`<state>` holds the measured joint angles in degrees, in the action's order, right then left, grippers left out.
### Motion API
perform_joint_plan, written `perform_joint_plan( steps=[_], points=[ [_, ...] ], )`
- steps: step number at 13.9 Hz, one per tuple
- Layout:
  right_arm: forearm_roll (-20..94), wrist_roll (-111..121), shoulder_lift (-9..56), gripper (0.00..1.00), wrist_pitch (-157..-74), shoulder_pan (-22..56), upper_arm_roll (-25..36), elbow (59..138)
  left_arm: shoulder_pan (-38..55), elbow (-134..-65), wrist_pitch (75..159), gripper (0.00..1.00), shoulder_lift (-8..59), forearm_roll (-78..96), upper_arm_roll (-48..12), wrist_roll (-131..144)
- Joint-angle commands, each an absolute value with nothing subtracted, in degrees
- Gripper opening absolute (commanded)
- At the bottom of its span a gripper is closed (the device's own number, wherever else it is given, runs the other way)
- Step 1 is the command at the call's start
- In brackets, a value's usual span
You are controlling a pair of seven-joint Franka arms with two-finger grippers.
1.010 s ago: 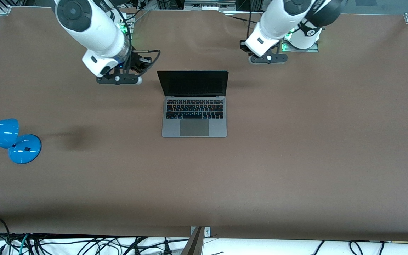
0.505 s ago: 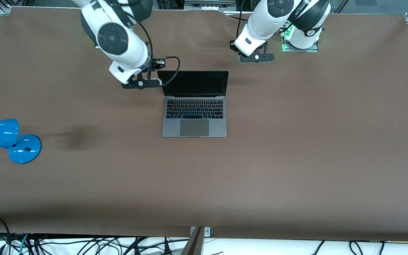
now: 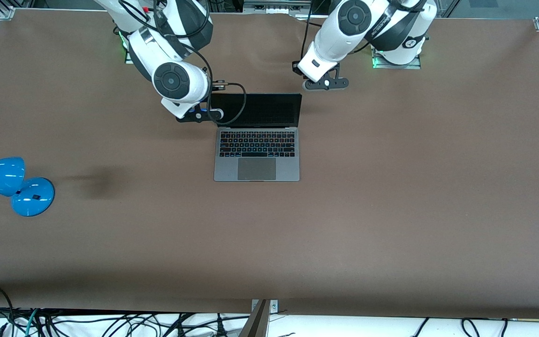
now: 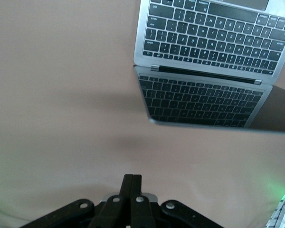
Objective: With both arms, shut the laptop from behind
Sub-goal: 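Lower both grippers onto the back of the laptop screen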
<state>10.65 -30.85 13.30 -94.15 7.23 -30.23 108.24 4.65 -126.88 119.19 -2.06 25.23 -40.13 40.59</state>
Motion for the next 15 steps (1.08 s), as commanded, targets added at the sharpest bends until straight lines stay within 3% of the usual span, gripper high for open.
perform_joint_plan(
  steps=[1,15],
  points=[
    [11.69,-30.23,13.79,0.0,-94.74,7.91,-30.59,108.98,4.48,-126.48,121.99,0.0,0.43,25.93,-40.69,41.04],
    [13.18,-28.65,15.03,0.0,-99.49,9.49,-30.5,111.01,4.48,-122.08,126.39,0.0,9.31,17.05,-40.61,43.24]
  ],
)
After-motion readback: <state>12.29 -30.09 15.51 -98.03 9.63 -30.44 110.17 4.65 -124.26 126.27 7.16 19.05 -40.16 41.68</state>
